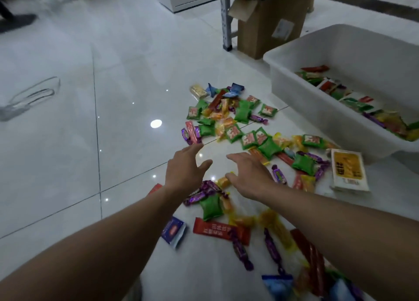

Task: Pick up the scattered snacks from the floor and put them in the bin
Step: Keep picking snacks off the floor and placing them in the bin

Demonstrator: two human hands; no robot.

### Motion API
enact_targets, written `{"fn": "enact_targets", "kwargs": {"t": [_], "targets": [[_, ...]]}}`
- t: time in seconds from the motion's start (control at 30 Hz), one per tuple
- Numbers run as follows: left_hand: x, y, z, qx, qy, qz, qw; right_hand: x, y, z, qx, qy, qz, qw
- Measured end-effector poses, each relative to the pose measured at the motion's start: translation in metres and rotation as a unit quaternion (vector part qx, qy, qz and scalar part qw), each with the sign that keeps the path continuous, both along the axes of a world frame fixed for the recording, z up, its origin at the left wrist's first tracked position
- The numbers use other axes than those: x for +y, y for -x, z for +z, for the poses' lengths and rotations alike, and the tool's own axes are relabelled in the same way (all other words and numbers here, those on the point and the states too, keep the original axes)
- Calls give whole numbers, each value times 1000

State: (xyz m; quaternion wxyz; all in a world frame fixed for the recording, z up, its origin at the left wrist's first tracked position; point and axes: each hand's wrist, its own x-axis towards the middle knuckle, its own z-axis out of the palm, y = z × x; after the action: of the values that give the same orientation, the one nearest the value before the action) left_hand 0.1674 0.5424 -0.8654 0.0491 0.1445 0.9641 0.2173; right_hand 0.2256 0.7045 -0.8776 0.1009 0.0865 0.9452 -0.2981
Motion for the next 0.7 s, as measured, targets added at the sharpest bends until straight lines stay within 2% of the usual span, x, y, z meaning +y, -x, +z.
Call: {"fn": "enact_targets", "kwargs": {"t": [0.23,0.37,0.53,0.6,0.7], "targets": [[-37,4,-28,-44,25,-11,999,-13,12,-34,-53,-19,58,997],[-50,9,-43,-73,16,-8,997,-20,19,-46,-73,-86,108,988],[-62,18,-60,-84,46,-39,995,-22,25,-52,-28,-186,136,973],[-62,20,-64,-94,54,-48,993,-21,26,-54,-25,-184,124,975],[-57,23,-69,-108,72,-75,989,-18,32,-55,-9,-130,72,989]]}}
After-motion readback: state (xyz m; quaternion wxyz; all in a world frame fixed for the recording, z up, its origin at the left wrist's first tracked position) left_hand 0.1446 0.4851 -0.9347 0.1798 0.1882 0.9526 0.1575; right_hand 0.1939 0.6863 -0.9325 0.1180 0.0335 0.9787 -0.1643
